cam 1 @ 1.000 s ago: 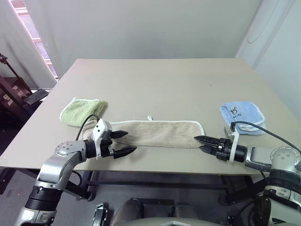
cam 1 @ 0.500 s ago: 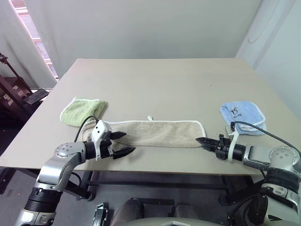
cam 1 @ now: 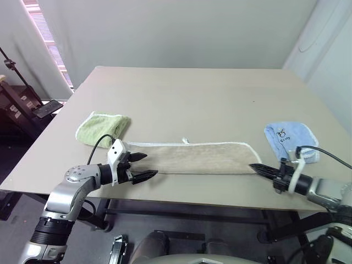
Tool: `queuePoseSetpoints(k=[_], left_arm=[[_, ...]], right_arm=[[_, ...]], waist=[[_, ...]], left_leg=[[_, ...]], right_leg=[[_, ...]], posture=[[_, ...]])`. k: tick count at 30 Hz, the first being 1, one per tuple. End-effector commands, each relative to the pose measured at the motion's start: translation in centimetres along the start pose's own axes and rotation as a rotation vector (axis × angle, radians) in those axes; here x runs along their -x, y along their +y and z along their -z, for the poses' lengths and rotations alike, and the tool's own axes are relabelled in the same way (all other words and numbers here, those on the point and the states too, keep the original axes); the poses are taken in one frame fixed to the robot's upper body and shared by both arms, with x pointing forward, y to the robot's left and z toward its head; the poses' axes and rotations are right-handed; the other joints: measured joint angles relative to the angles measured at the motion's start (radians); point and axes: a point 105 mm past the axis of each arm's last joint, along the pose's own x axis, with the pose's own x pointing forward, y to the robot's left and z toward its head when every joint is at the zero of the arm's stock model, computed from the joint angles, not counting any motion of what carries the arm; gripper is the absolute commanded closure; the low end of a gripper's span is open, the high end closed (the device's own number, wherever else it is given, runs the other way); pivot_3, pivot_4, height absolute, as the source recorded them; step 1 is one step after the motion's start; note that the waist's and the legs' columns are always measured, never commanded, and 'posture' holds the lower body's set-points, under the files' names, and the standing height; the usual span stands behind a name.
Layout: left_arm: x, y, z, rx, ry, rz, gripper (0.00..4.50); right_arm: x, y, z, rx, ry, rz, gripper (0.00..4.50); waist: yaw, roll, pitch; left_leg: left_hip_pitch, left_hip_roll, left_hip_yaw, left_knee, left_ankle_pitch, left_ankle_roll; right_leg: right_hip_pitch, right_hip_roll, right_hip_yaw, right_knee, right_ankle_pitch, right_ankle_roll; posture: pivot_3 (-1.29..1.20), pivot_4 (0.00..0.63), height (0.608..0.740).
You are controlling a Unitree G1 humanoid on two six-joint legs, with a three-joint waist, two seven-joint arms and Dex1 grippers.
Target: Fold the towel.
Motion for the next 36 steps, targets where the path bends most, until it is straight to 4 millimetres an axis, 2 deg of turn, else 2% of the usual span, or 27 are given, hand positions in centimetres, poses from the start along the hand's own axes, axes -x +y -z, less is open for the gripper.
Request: queuePoseSetpoints(k=[1,12,15,17,19,24,27,31,36], left_arm=[[0.0,0.3,-1.1,-0.044,-0.017,-0.006,0.00],[-0.1,0.9,-1.3,-0.048,-0.011,-0.013,0.00],[-0.1,1.0,-1.3,-0.050,-0.007,-0.016,0.00],[-0.1,1.1,-1.3,-0.051,-0.003,-0.021,0.00],[-0.1,1.2,-1.3,-0.045,-0.006,-0.027,0.00],[0.3,1.3,-0.9,-0.050,0.022,-0.046,0.00],[0.4,1.2,-0.7,-0.045,0.026,-0.054,0.00],[0.4,1.1,-0.6,-0.039,0.029,-0.057,0.00],[0.2,1.1,-0.5,-0.045,0.034,-0.058,0.00]], right_arm=[[2.7,-0.9,-1.1,0.014,-0.058,0.052,4.46],[7.1,0.9,-4.5,0.146,-0.140,0.089,4.46],[7.4,1.2,-4.8,0.198,-0.125,0.096,4.46],[6.5,2.8,-4.7,0.329,-0.106,0.062,4.46],[5.5,4.9,-3.5,0.464,-0.030,-0.010,4.46],[4.2,8.2,-1.6,0.629,0.092,-0.117,4.46],[3.2,9.7,-0.6,0.690,0.167,-0.162,4.46],[0.5,11.0,0.8,0.758,0.264,-0.205,4.46],[-2.6,12.2,3.5,0.858,0.409,-0.262,4.46]], waist=[[0.003,0.000,0.000],[-0.003,0.004,0.001],[-0.001,0.004,0.001],[-0.003,0.004,0.001],[-0.004,0.006,0.001],[-0.002,0.005,0.002],[-0.001,0.005,0.002],[-0.003,0.005,0.002],[0.000,0.005,0.002]], left_leg=[[0.000,0.000,0.000,-0.001,0.000,0.000],[-0.001,0.001,0.004,-0.001,-0.001,0.003],[-0.001,0.000,0.004,-0.001,-0.001,0.003],[-0.001,0.001,0.004,-0.001,-0.001,0.003],[-0.001,0.001,0.005,-0.001,-0.002,0.003],[-0.001,0.001,0.004,-0.001,-0.002,0.003],[-0.001,0.001,0.005,-0.001,-0.002,0.003],[-0.001,0.001,0.004,-0.001,-0.002,0.003],[-0.002,0.001,0.004,-0.002,-0.002,0.003]], right_leg=[[0.000,0.000,0.000,-0.001,0.000,0.000],[0.000,-0.001,0.001,-0.005,0.002,0.003],[0.001,-0.001,0.001,-0.006,0.002,0.003],[0.001,-0.001,0.001,-0.007,0.002,0.003],[0.001,-0.001,0.001,-0.007,0.002,0.004],[0.000,-0.001,0.001,-0.007,0.002,0.005],[0.001,-0.002,0.001,-0.007,0.002,0.005],[0.000,-0.002,0.001,-0.007,0.003,0.005],[-0.002,-0.003,0.001,-0.007,0.003,0.005]], posture=[[0.00,0.000,0.740],[0.00,0.000,0.740],[0.00,0.000,0.740],[0.00,0.000,0.740],[0.00,0.000,0.740],[0.00,0.000,0.740],[0.00,0.000,0.740],[0.00,0.000,0.740],[0.00,0.000,0.740]])
